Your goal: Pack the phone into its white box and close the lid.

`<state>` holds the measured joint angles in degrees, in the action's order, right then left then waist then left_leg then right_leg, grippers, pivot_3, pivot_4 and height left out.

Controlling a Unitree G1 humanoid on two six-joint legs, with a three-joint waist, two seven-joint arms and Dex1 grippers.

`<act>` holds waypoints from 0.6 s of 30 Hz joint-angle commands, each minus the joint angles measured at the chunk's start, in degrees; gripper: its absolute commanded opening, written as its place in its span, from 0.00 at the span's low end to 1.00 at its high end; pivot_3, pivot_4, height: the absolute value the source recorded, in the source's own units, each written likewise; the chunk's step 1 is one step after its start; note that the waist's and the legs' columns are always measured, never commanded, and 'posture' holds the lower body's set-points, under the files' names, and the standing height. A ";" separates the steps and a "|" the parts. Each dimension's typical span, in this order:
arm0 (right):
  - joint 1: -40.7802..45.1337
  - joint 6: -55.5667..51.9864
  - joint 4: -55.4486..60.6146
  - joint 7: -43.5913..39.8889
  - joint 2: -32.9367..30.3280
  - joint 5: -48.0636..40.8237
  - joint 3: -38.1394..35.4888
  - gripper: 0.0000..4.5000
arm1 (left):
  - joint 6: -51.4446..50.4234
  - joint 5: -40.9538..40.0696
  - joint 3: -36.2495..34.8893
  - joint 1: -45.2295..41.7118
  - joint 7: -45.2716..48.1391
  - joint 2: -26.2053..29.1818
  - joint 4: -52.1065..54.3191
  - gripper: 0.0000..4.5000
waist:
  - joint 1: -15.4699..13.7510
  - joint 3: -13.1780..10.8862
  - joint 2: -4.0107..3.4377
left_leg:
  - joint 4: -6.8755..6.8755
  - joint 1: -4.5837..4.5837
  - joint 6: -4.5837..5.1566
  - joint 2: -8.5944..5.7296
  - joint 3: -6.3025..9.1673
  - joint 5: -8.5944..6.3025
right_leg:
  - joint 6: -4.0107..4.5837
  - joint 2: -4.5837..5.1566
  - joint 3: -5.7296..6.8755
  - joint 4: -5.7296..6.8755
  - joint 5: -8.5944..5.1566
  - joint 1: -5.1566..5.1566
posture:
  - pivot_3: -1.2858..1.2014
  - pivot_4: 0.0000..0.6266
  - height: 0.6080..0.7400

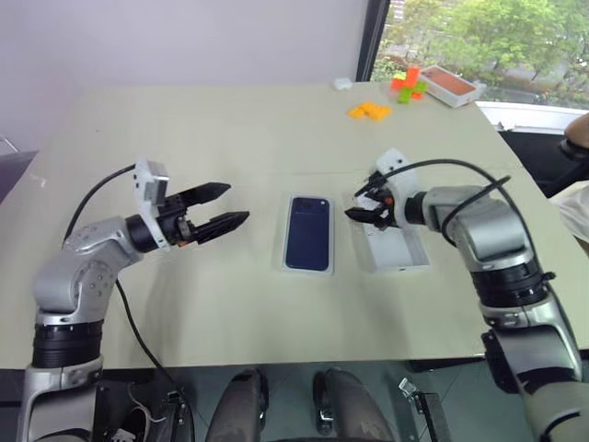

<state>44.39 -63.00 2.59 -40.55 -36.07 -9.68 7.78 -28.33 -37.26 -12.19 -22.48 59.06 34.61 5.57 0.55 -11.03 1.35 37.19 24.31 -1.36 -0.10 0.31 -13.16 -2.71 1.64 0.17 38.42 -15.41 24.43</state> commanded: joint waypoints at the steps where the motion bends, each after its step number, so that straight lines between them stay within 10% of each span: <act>1: 0.92 -3.14 4.46 1.23 -2.54 0.71 0.93 0.75 | 4.92 0.78 -0.60 -0.30 0.72 -0.79 0.19 0.99 | 0.02 0.00 0.00 | 0.00 0.01 0.02 0.00 0.00 0.00 | 0.00 0.00 0.00 -0.02 0.00 0.00 | 0.52 0.24 1.00; 18: 5.47 -28.69 4.40 13.83 7.89 -3.30 -5.61 0.75 | 8.38 1.71 0.71 1.45 -1.51 -3.03 0.30 0.99 | 0.14 0.00 -0.01 | 0.02 0.01 0.07 0.04 0.00 0.01 | -0.02 -0.09 0.01 0.03 0.01 0.00 | 0.52 0.24 1.00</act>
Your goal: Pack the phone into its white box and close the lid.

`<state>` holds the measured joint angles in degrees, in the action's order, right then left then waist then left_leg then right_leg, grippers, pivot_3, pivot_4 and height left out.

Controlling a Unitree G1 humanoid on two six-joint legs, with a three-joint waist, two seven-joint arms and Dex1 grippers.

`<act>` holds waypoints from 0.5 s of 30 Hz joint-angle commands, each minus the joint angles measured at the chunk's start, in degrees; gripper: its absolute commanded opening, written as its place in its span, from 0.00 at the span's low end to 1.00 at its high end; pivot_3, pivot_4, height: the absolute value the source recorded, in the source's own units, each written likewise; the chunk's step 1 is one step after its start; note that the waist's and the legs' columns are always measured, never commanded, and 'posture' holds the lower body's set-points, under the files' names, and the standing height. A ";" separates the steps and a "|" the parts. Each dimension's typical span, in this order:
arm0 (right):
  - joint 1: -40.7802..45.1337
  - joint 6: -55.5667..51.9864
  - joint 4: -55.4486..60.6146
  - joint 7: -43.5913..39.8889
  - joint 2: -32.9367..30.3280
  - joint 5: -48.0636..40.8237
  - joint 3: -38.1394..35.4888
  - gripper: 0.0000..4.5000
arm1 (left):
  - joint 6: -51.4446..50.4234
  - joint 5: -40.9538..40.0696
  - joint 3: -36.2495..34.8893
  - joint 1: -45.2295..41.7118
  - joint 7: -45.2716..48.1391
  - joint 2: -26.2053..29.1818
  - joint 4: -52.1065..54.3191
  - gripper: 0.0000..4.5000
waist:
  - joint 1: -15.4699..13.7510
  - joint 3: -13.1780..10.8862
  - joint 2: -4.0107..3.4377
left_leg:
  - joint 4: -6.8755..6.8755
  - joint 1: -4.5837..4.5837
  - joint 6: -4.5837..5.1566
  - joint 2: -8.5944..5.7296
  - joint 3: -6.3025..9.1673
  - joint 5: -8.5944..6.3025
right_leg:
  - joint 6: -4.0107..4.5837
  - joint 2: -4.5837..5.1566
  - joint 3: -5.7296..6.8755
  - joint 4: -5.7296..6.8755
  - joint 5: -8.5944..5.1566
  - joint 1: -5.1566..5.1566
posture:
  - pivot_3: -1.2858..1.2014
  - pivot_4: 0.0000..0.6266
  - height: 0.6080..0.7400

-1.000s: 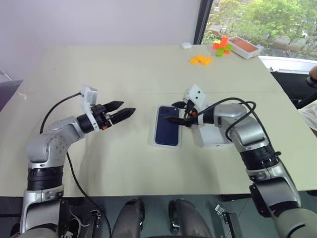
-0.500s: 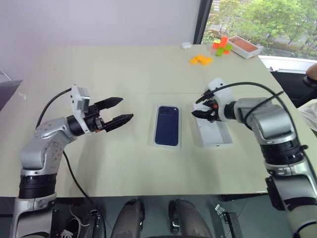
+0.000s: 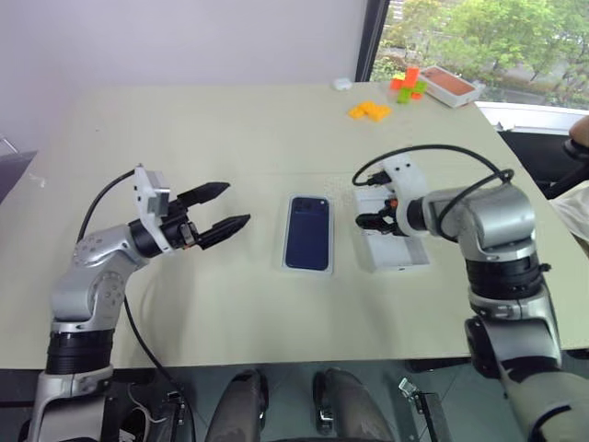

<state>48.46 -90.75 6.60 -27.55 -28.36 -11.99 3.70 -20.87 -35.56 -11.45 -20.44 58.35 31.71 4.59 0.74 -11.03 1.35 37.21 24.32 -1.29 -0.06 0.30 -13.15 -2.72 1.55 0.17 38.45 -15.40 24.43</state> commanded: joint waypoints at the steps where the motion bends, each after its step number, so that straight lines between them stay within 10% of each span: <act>1: 1.60 -1.42 -0.37 1.12 1.17 -1.68 -3.27 0.75 | 0.95 0.12 0.08 -0.61 -1.02 -0.26 1.26 0.99 | -0.01 0.00 0.00 | 0.00 0.01 0.00 -0.01 0.00 0.00 | 0.00 0.00 0.00 -0.01 0.00 0.00 | 0.52 0.24 1.00; 15: 1.65 -1.75 -3.97 7.15 0.22 -7.03 -0.64 0.75 | 0.97 0.48 1.24 0.56 -3.16 -1.38 2.67 0.99 | 0.14 0.00 0.00 | 0.00 0.01 0.03 -0.02 -0.01 0.01 | -0.01 -0.02 0.00 0.00 0.01 0.00 | 0.52 0.24 1.00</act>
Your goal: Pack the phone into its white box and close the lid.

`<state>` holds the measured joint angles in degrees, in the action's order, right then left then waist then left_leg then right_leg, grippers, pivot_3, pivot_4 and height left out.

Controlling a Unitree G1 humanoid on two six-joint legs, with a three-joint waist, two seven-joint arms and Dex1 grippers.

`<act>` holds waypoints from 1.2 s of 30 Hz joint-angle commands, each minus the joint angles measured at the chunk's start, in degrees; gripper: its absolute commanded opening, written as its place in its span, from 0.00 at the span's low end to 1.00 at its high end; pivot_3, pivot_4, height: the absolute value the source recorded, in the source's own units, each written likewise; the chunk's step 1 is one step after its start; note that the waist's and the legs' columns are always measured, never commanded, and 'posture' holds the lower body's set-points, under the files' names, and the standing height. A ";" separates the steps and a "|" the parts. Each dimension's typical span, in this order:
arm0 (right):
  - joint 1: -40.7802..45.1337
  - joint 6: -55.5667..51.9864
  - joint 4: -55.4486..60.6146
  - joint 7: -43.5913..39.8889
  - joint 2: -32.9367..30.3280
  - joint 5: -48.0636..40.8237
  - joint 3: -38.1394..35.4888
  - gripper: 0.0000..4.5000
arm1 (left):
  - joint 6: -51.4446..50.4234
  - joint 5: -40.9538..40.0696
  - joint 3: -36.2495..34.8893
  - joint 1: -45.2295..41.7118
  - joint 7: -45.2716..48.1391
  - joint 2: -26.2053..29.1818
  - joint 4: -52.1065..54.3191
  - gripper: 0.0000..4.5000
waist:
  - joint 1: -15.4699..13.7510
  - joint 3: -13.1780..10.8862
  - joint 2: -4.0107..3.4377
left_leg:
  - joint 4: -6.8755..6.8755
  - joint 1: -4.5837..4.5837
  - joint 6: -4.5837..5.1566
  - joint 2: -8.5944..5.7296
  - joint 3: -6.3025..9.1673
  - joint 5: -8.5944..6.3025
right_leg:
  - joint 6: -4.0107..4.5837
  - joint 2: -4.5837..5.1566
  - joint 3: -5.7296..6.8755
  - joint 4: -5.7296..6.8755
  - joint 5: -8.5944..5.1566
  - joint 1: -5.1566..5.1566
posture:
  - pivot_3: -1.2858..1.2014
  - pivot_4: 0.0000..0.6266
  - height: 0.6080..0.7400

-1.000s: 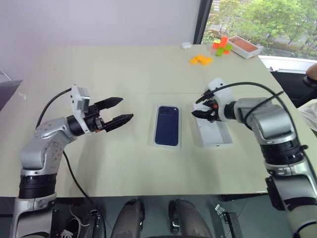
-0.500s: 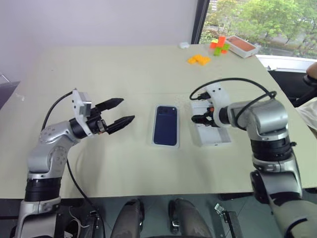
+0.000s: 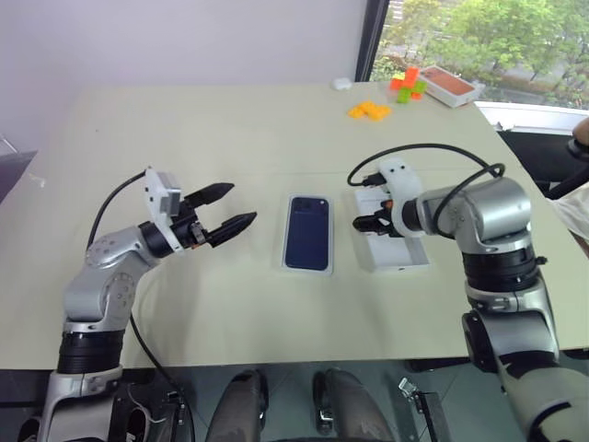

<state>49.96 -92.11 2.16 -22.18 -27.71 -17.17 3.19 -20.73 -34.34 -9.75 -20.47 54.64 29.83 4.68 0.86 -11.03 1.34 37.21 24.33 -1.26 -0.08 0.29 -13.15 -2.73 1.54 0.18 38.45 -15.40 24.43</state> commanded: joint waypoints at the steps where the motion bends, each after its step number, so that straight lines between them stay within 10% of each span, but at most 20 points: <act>1: 0.25 -0.39 0.48 2.86 -1.64 -1.46 2.79 0.75 | 1.08 -0.78 -0.59 1.41 1.22 0.88 3.04 0.99 | 0.05 0.00 0.00 | 0.00 0.01 0.00 0.00 0.00 0.00 | 0.00 0.01 0.00 0.00 0.00 0.00 | 0.52 0.24 1.00; 28: 2.03 -0.39 -4.36 19.08 1.60 -14.17 1.54 0.75 | 0.87 -1.14 -0.17 2.74 1.89 1.43 4.44 0.99 | 0.09 0.00 0.00 | 0.00 0.01 0.09 0.00 -0.02 0.04 | 0.00 0.00 0.00 -0.01 0.00 0.00 | 0.52 0.24 1.00; 36: 1.93 -0.39 -6.31 24.01 2.07 -18.08 0.95 0.01 | 0.87 -1.23 -0.14 2.63 0.86 1.05 4.77 1.00 | 0.09 0.00 0.00 | 0.00 0.00 0.09 0.01 -0.02 0.04 | 0.00 -0.01 0.00 -0.01 0.00 0.00 | 0.52 0.24 1.00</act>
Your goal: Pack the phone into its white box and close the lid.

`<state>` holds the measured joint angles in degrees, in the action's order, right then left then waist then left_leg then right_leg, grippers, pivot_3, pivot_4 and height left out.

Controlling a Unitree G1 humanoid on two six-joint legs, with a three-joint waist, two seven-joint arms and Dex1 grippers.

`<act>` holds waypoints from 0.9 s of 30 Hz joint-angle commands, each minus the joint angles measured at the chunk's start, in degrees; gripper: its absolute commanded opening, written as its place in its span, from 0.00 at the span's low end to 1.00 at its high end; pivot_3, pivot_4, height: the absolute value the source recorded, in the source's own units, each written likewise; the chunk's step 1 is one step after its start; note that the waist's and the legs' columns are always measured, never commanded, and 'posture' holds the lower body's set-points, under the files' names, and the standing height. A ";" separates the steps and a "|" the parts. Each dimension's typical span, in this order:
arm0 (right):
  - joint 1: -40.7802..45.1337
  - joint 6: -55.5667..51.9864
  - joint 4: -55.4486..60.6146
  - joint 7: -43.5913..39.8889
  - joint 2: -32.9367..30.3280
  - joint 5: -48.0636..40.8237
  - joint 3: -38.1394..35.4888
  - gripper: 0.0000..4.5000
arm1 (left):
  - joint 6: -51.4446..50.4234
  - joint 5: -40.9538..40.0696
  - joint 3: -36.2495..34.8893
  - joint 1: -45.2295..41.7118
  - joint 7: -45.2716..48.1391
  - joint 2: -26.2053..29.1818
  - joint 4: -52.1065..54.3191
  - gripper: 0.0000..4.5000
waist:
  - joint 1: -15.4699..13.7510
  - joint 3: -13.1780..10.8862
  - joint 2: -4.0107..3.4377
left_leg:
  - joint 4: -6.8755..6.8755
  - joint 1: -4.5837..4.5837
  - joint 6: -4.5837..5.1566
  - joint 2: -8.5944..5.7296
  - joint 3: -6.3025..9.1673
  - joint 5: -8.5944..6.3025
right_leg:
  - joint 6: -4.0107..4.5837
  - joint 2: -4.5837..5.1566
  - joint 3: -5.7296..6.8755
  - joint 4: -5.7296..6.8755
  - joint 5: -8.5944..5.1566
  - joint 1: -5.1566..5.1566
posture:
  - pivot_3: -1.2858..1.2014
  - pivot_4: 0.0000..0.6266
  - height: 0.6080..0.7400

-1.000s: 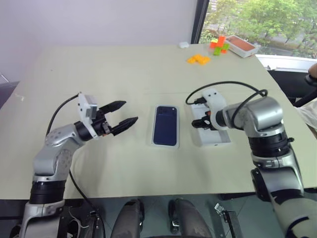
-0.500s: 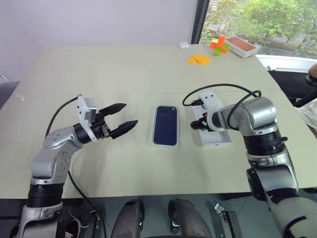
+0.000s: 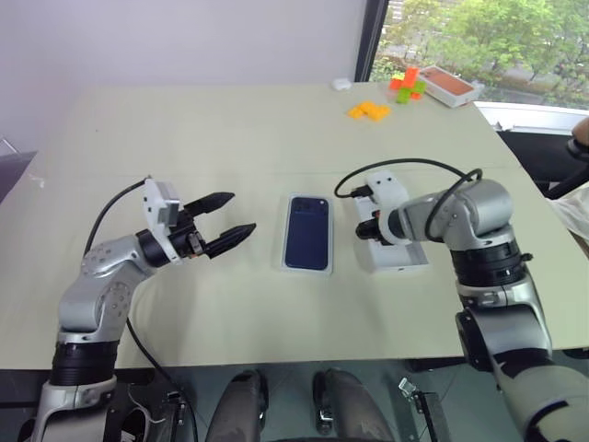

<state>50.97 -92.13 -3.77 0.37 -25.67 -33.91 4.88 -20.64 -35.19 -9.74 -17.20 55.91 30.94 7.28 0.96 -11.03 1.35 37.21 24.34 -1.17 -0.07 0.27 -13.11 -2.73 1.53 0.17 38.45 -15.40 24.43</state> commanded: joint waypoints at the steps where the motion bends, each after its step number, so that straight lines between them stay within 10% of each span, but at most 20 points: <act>1: 0.92 -0.37 -0.50 1.97 0.09 -1.68 -0.68 0.00 | 0.75 -0.42 -0.21 -0.66 -0.54 -0.07 2.18 1.00 | -0.01 0.01 0.01 | 0.01 0.00 0.00 0.00 0.00 0.00 | 0.00 0.00 0.00 0.00 0.00 0.00 | 0.52 0.24 1.00; 8: 2.19 -0.37 -1.76 4.42 0.98 -2.60 -2.31 0.00 | 0.89 -0.44 -0.32 -0.71 -0.83 0.11 1.97 1.00 | 0.00 0.00 0.01 | 0.01 0.00 0.04 -0.01 -0.01 0.02 | 0.00 0.00 0.00 -0.01 0.00 -0.01 | 0.52 0.24 1.00; 19: 11.51 5.43 -3.71 6.88 18.62 0.31 -33.28 0.00 | 1.77 0.01 -1.40 -2.62 -1.11 0.34 -1.46 1.00 | -0.01 -0.01 -0.02 | -0.06 0.01 0.04 0.02 -0.01 0.02 | 0.00 -0.03 0.01 -0.02 0.00 0.01 | 0.52 0.24 1.00; 27: 17.08 4.43 -0.56 5.08 32.94 -13.16 -50.18 0.00 | 1.87 0.23 -1.73 -4.02 -1.93 0.34 -3.60 1.00 | 0.10 -0.03 -0.06 | -0.17 0.02 0.06 0.03 0.00 0.01 | 0.00 -0.01 0.02 -0.04 0.01 0.05 | 0.52 0.24 1.00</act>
<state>65.75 -87.28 -6.88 4.99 5.99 -42.95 -42.06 -19.69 -34.84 -10.18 -20.07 54.18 30.92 3.20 1.06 -11.07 1.29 37.04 24.36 -1.11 -0.03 0.28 -13.10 -2.74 1.52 0.21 38.42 -15.39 24.48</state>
